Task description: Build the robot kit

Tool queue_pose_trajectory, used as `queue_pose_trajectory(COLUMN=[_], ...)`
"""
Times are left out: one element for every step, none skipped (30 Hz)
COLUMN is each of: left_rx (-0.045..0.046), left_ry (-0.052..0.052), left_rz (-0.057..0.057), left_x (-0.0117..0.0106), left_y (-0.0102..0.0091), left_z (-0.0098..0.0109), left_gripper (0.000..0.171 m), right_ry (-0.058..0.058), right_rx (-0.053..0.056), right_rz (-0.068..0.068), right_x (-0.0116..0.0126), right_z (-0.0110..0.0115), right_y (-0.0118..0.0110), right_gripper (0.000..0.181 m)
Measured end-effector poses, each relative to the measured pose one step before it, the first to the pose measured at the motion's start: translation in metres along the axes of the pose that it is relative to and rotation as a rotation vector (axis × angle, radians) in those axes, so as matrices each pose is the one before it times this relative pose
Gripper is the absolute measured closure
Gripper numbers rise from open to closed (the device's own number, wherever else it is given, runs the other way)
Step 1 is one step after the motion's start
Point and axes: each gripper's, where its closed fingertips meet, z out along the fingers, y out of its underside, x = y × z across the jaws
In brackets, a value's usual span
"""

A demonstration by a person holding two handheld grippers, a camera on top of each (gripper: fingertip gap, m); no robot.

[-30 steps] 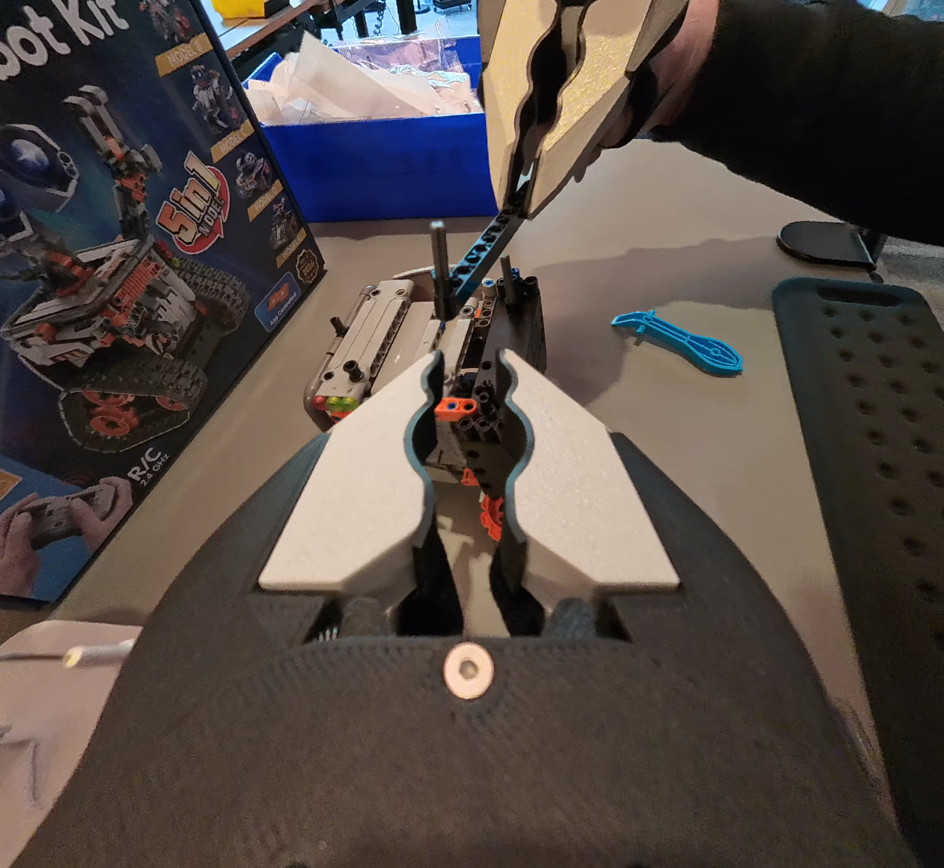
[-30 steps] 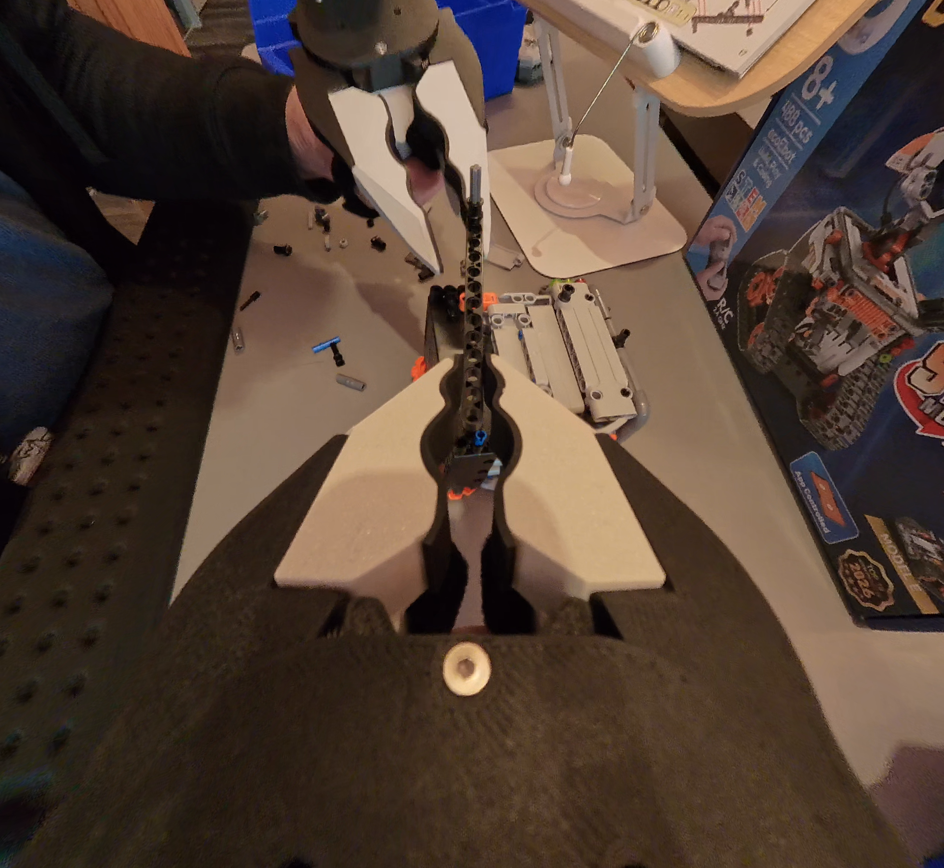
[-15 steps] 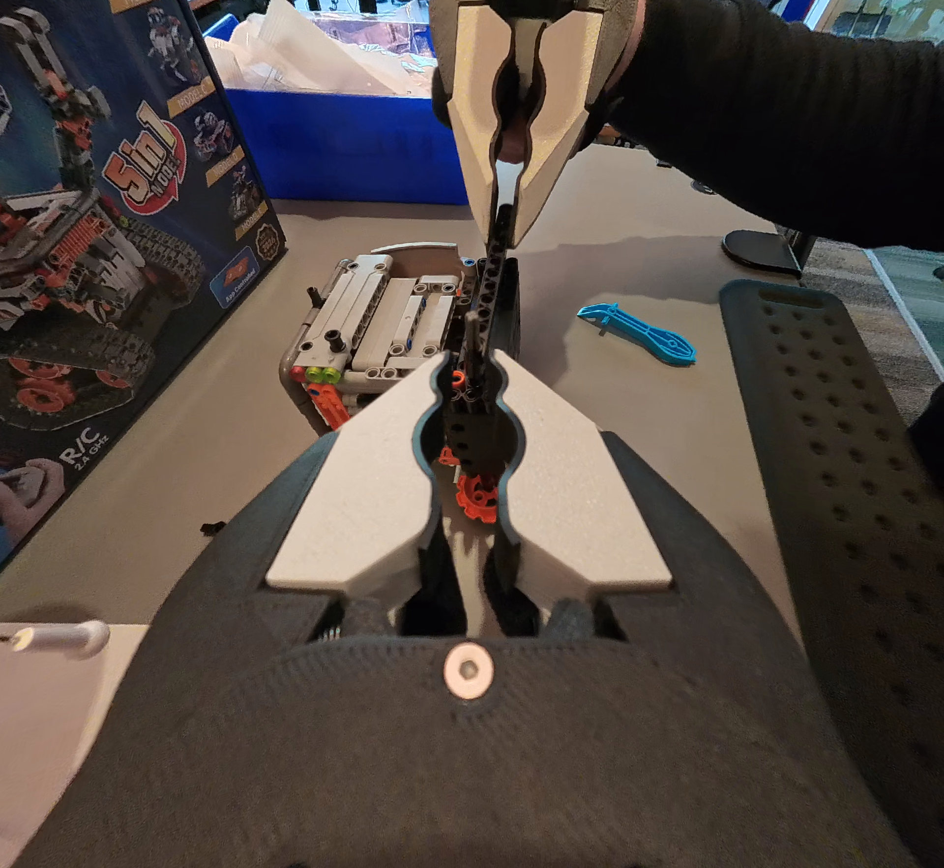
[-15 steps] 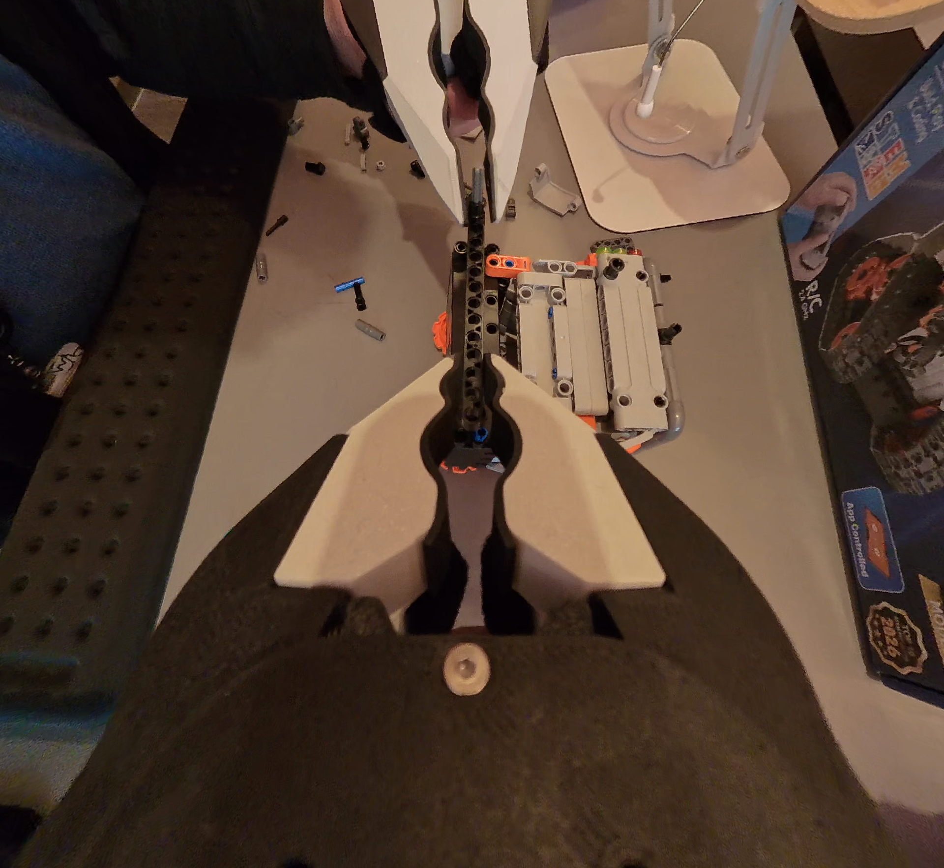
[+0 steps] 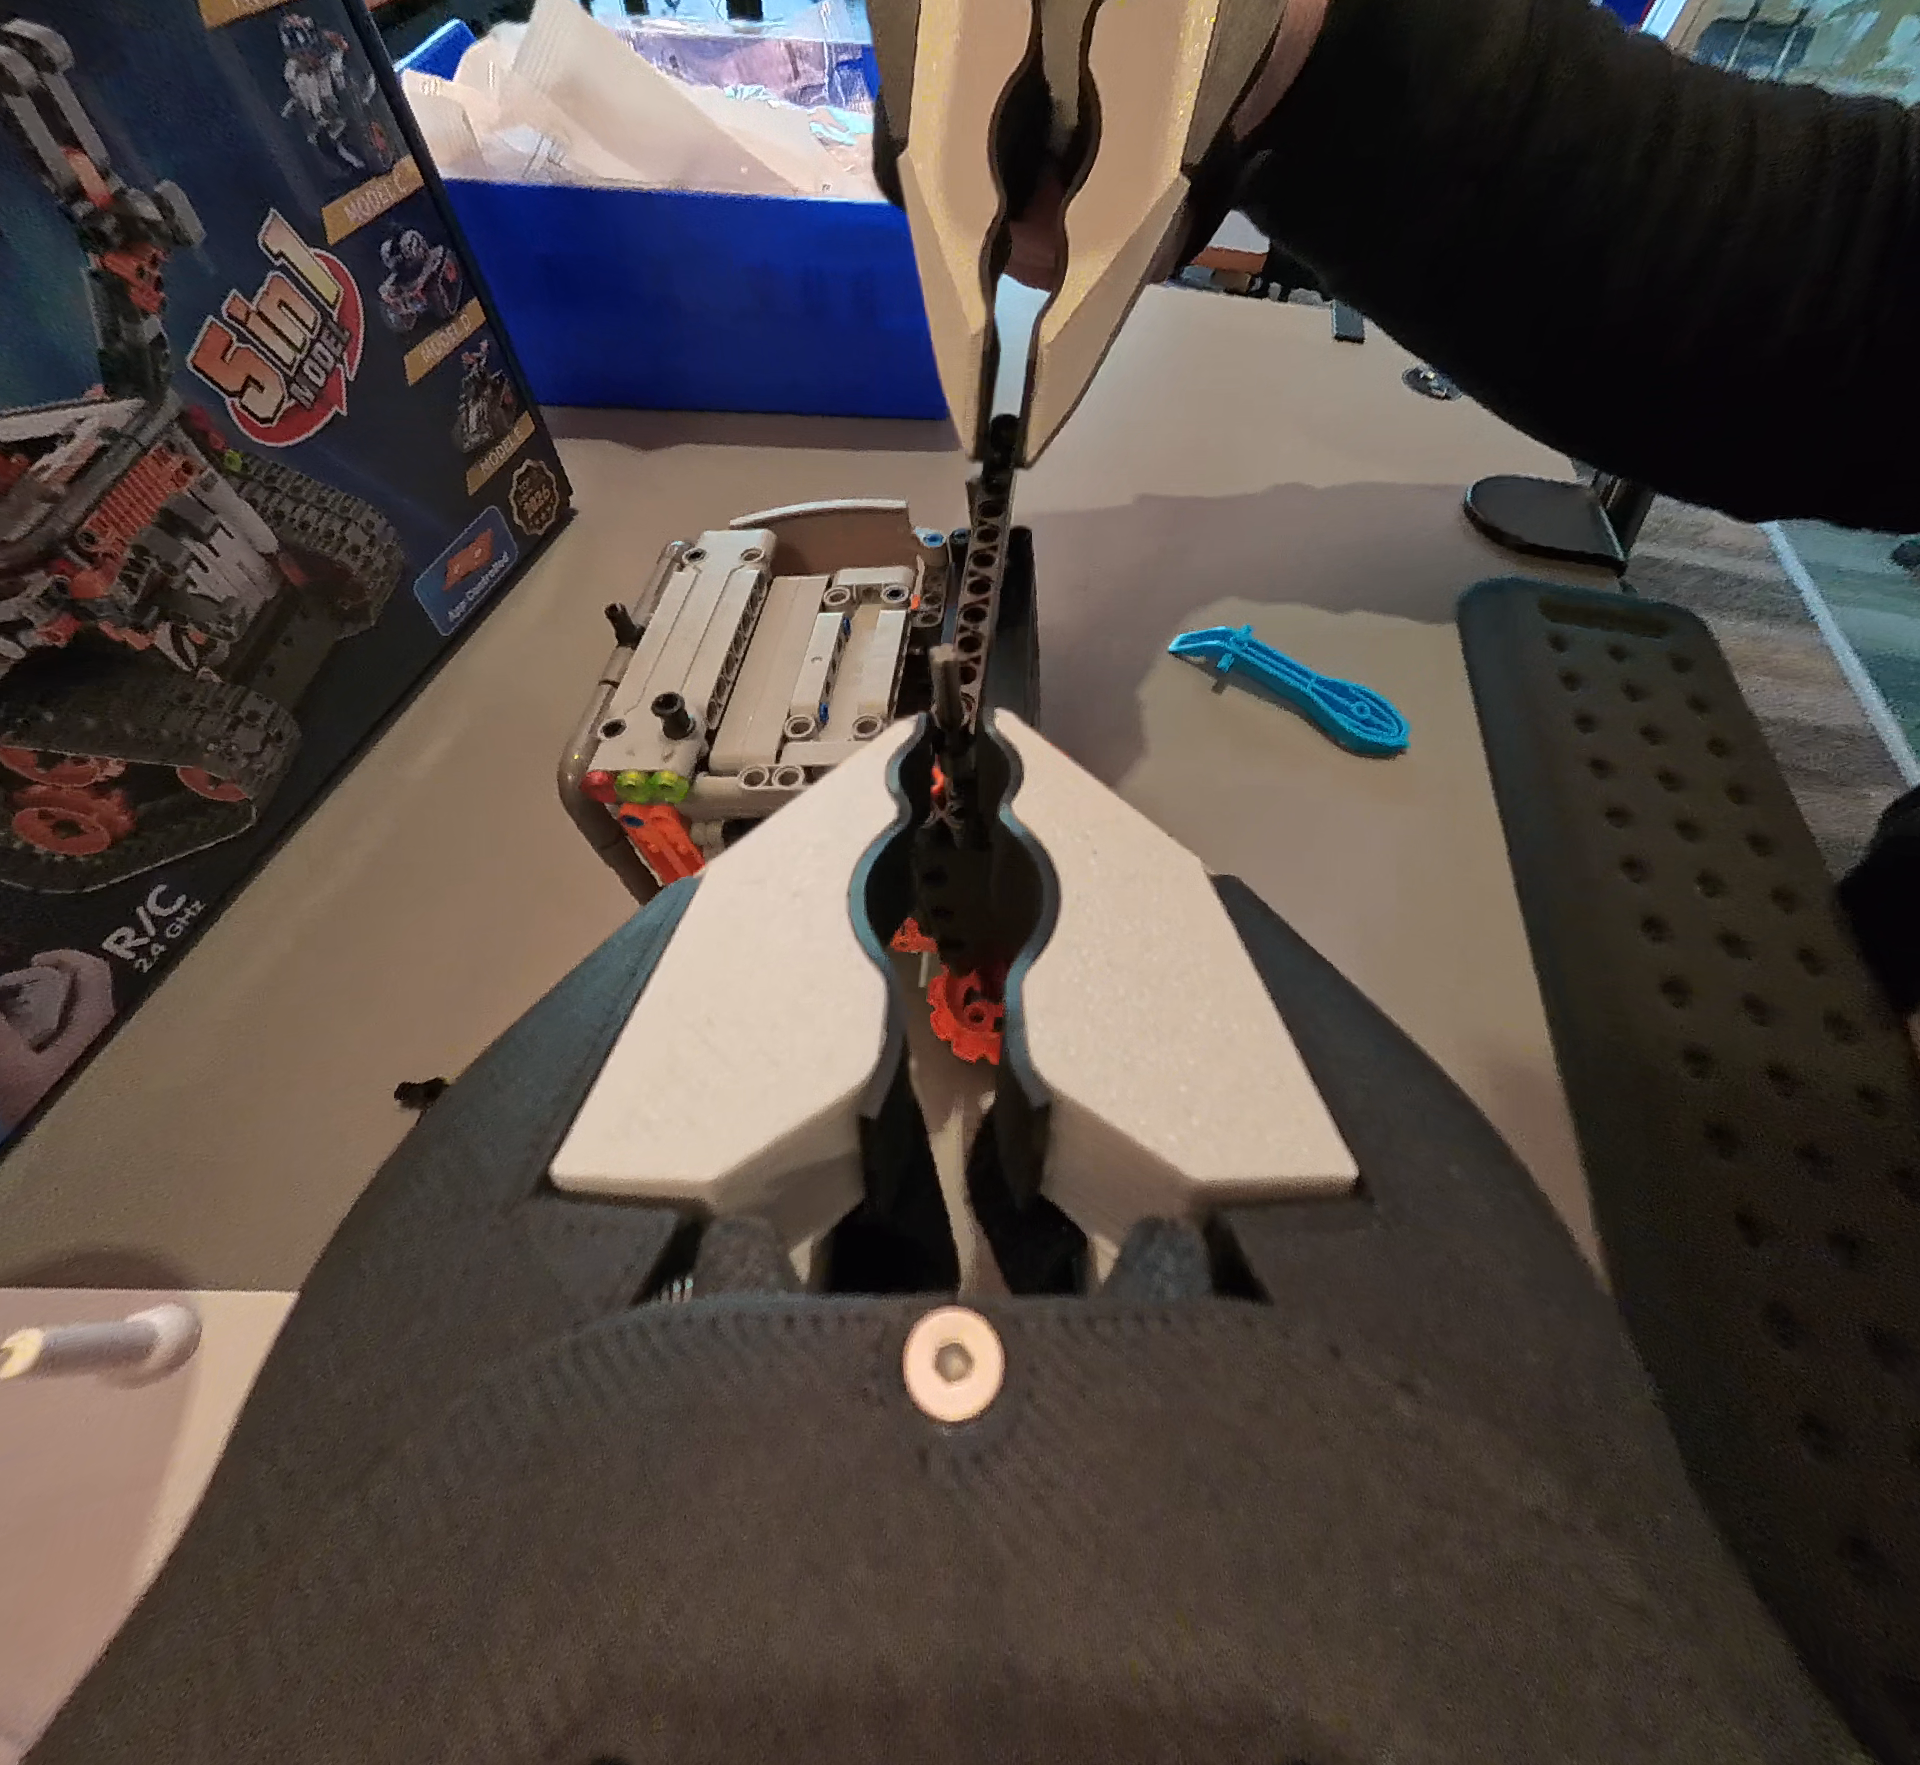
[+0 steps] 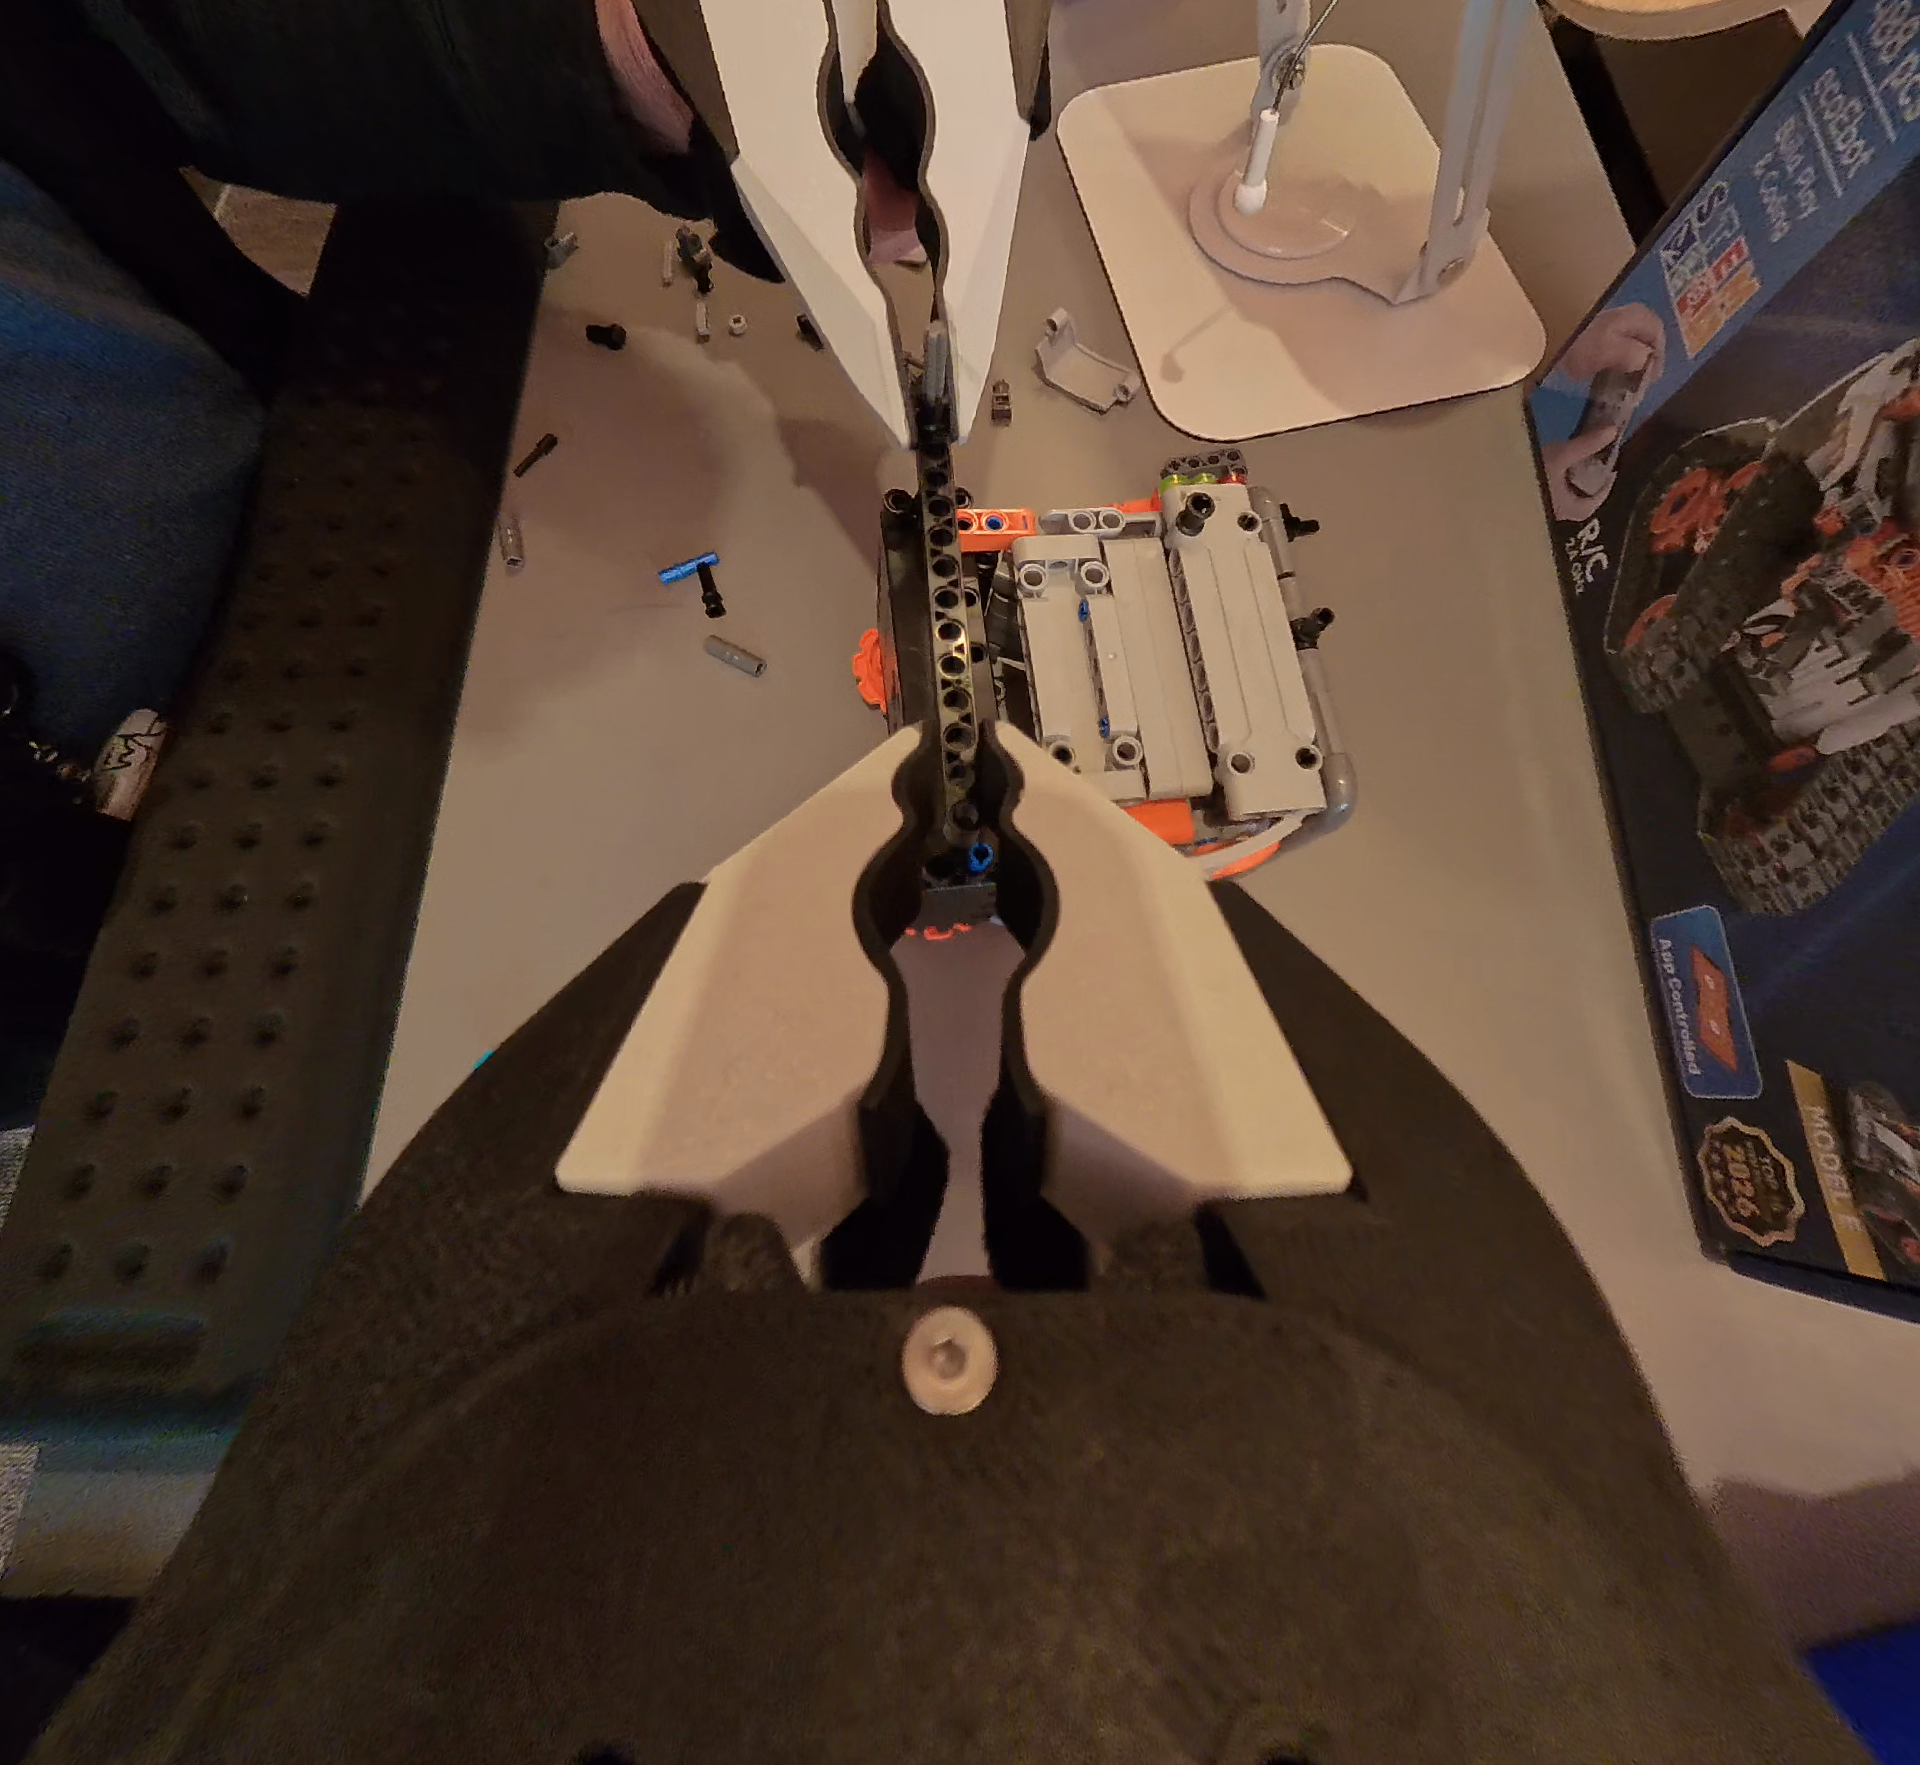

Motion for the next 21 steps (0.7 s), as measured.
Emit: queue_pose_trajectory(left_rx=[0.00402, -0.00336, -0.00663, -0.00422, -0.00728, -0.00489, -0.00008, 0.00361, 0.00522, 0.00242, 0.00096, 0.00268, 0.00353, 0.00457, 0.00092, -0.00102, -0.00157, -0.0001, -0.0029, -0.00215, -0.0012], left_ry=[-0.0084, -0.0065, -0.0021, -0.0052, 0.0029, 0.0049, -0.0032, -0.0065, 0.0006, -0.0003, -0.0075, -0.0054, -0.0011, -0.0018, 0.0019, 0.0007, 0.004, 0.0008, -0.003, 0.0015, 0.0023], left_rz=[-0.0045, -0.0029, -0.0028, -0.0049, -0.0083, -0.0045, -0.0012, -0.0039, -0.0047, -0.0008, 0.001, -0.0016, -0.0031, 0.0005, 0.0021, 0.0011, -0.0007, 0.003, 0.0038, 0.0021, -0.0016], left_x=[-0.00132, -0.00111, -0.00036, -0.00113, -0.00035, 0.00025, -0.00065, -0.00076, 0.00053, 0.00067, -0.00033, -0.00018, 0.00017, 0.00013, 0.00058, 0.00009, 0.00068, 0.00048, 0.00002, 0.00061, 0.00047], left_y=[-0.00214, -0.00107, -0.00054, -0.00057, 0.00032, 0.00016, -0.00045, -0.00102, -0.0014, -0.00082, -0.00046, -0.00096, -0.00101, -0.00121, -0.00062, -0.00012, -0.00025, -0.00049, -0.00006, 0.00016, 0.0004], left_z=[0.0001, 0.00054, 0.00066, 0.00054, 0.00065, 0.00046, 0.00023, 0.00016, 0.00015, 0.00038, 0.00019, 0.0001, -0.00005, -0.0003, 0.00002, 0.00005, 0.00023, 0.00026, 0.00024, 0.00027, 0.0004], left_gripper=[0.165, 0.165, 0.165, 0.165, 0.165, 0.165, 0.165, 0.165, 0.165, 0.165, 0.165, 0.165, 0.165, 0.166, 0.166, 0.165, 0.166, 0.166, 0.166, 0.166, 0.166], right_ry=[0.0015, -0.0009, -0.0001, -0.0007, -0.0048, -0.0092, -0.0053, 0.002, 0.0008, -0.0025, -0.0005, 0.0021, 0.003, 0.0026, 0.0017, -0.0002, 0.0005, 0.0009, 0.0005, 0.0009, -0.0007], right_rx=[-0.0018, -0.0008, -0.0011, 0.0006, 0.0062, 0.0118, 0.0102, 0.0048, 0.0044, 0.0068, 0.0064, 0.0037, 0.0006, -0.0019, -0.0024, -0.0018, -0.0019, -0.0018, -0.0004, 0.0025, 0.0041], right_rz=[-0.0008, 0.0032, 0.002, 0.0061, 0.0099, 0.011, 0.0104, 0.0062, 0.0046, 0.0025, -0.0005, 0.0005, 0.0021, 0.0027, 0.003, 0.002, -0.003, -0.0003, 0.0042, -0.0007, -0.003], right_x=[0.00079, 0.001, 0.00122, 0.00142, 0.0011, 0.00058, 0.00092, 0.00147, 0.00081, -0.00009, -0.00005, 0.00049, 0.00086, 0.00109, 0.0011, 0.00052, 0.00041, 0.00051, 0.0006, 0.00005, -0.00032], right_z=[-0.00114, -0.00066, -0.0005, -0.00049, -0.00077, -0.00102, -0.00133, -0.00168, -0.00194, -0.00217, -0.00217, -0.00184, -0.00143, -0.0009, -0.00031, 0.00007, 0.00036, 0.0006, 0.0005, 0.00018, 0.0], right_y=[0.00036, -0.00001, 0.00027, 0.0002, -0.00026, -0.00064, -0.00032, 0.00033, 0.00012, -0.0005, -0.00042, -0.00009, 0.00072, 0.00116, 0.00139, 0.00125, 0.00137, 0.00129, 0.00105, 0.00028, -0.0002], right_gripper=[0.177, 0.177, 0.177, 0.177, 0.177, 0.177, 0.176, 0.175, 0.173, 0.172, 0.171, 0.17, 0.17, 0.172, 0.172, 0.174, 0.177, 0.177, 0.178, 0.179, 0.181])
